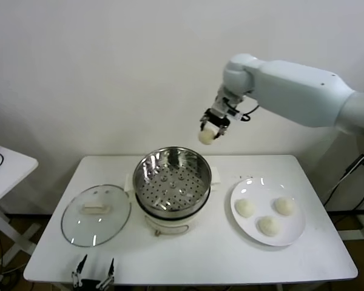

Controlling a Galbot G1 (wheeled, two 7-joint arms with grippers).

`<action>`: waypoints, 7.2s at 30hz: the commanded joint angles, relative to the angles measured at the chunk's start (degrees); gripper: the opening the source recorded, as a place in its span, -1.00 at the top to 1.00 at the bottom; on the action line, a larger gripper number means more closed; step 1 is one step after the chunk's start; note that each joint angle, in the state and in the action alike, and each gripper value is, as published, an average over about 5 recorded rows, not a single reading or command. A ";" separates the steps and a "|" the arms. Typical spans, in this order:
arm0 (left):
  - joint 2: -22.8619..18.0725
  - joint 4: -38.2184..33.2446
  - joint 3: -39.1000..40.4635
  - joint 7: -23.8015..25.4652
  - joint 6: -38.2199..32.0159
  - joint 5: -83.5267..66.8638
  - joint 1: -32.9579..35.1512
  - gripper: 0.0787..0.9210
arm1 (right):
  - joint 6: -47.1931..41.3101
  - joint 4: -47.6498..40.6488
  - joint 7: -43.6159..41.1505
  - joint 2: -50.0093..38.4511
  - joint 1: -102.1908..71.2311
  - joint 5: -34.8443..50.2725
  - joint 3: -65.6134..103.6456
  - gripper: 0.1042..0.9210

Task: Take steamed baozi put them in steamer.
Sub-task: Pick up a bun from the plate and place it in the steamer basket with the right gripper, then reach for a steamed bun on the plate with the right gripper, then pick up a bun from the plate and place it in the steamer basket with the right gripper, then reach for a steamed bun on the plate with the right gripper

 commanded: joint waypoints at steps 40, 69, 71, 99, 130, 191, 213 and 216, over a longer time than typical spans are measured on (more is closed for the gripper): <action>-0.64 0.95 -0.13 -0.36 -0.15 0.42 -1.32 -0.77 | 18.90 -24.84 6.71 16.09 -16.80 -12.20 3.74 -0.67; -0.72 -0.04 0.66 -0.14 0.43 0.66 -1.72 -0.77 | -38.67 18.48 2.17 -25.69 5.35 41.21 -31.35 -0.76; -0.71 0.32 0.59 -0.20 0.33 0.68 -1.90 -0.77 | -39.90 18.49 3.43 -26.69 1.81 37.28 -29.23 -0.76; -0.87 2.09 -0.27 -0.57 -0.09 1.39 -2.04 -0.77 | -43.63 1.66 10.70 -21.59 -25.58 22.41 -6.16 -0.73; -0.57 2.14 -0.05 -0.58 0.36 1.43 -2.28 -0.77 | -38.70 9.68 -0.40 -24.46 -0.52 30.99 -19.85 -0.24; -0.07 2.63 0.99 -0.08 0.27 2.21 -4.44 -0.77 | -43.65 -14.90 -3.15 19.28 -14.28 33.73 -6.69 -0.24; 0.14 2.31 0.87 -0.13 0.63 2.58 -3.98 -0.77 | -40.69 -6.80 -7.39 9.82 0.55 43.43 -8.18 -0.76; 0.28 2.14 0.81 -0.13 0.61 2.53 -3.84 -0.77 | -40.13 -2.22 -8.63 4.83 4.77 45.08 -10.76 -0.76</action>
